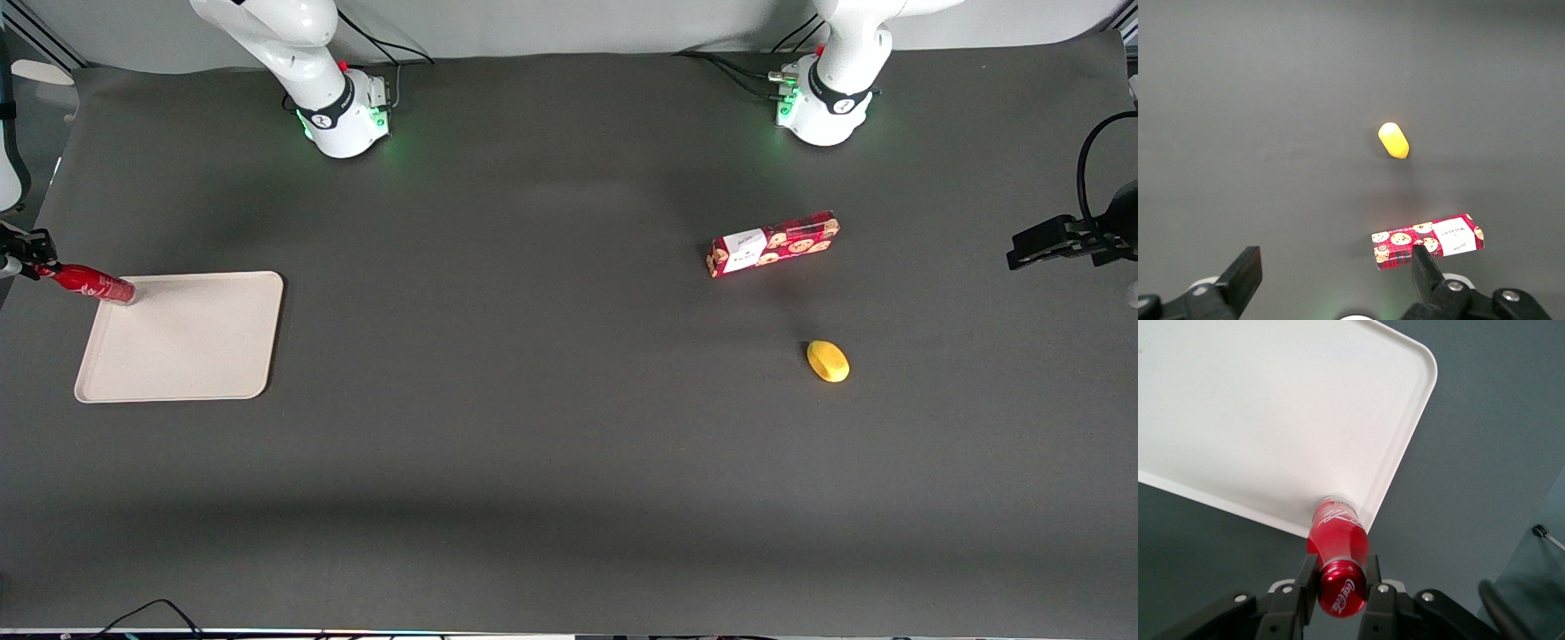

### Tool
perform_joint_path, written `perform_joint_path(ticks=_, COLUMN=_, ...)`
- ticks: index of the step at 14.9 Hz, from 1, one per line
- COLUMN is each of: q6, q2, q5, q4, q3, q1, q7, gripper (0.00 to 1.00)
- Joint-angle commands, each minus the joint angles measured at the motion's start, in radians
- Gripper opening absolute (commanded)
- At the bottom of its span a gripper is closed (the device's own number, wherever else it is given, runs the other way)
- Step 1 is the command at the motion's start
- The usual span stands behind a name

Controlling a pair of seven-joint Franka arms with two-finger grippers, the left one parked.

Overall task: Place coke bottle on tray
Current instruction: 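Lower the held bottle onto the tray corner with the right gripper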

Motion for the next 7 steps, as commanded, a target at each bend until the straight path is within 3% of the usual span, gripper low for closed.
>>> perform_joint_path(ticks=1, q6=0.016, q2=-0.007, q5=0.026, q4=-0.007, q3=0.012, q1=-0.008, q7=-0.031, gripper=0.0)
perform_joint_path(ticks=3, q6=0.018, q2=-0.004, q5=0.028, q4=-0.006, q3=0.012, q1=-0.008, q7=-0.031, gripper=0.01)
perform_joint_path(ticks=4, q6=0.018, q2=-0.002, q5=0.028, q4=-0.006, q3=0.015, q1=-0.008, q7=-0.029, gripper=0.28)
perform_joint_path(ticks=5, q6=0.018, q2=-0.001, q5=0.034, q4=-0.004, q3=0.017, q1=-0.006, q7=-0.029, gripper=0.7)
perform_joint_path(ticks=6, q6=0.018, q2=0.005, q5=0.048, q4=-0.002, q3=0.017, q1=-0.002, q7=-0.029, gripper=1.0)
perform_joint_path(ticks=7, q6=0.015, q2=0.007, q5=0.049, q4=0.001, q3=0.017, q1=0.0, q7=-0.029, gripper=1.0)
